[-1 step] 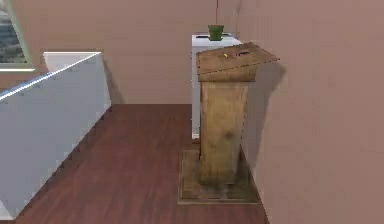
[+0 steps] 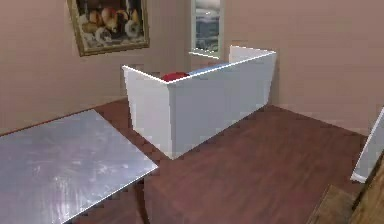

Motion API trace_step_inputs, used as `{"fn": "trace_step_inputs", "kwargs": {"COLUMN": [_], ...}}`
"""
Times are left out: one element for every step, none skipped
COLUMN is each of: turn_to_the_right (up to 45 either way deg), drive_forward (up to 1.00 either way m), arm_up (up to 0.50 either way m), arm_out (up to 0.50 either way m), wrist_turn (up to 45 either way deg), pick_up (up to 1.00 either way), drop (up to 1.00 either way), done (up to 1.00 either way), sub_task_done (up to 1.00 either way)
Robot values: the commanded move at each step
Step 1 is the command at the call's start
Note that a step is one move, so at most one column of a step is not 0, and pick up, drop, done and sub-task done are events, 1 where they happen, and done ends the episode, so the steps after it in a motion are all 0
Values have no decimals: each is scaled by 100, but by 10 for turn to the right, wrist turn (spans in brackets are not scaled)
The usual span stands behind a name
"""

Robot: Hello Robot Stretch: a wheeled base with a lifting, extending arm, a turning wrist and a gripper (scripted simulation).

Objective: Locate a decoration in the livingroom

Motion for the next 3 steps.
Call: {"fn": "trace_step_inputs", "kwargs": {"turn_to_the_right": [-450,-450,-180], "drive_forward": [0,0,0], "arm_up": [0,0,0], "arm_out": [0,0,0], "wrist_turn": [0,0,0], "pick_up": [0,0,0], "drop": [0,0,0], "done": [0,0,0], "sub_task_done": [0,0,0]}}
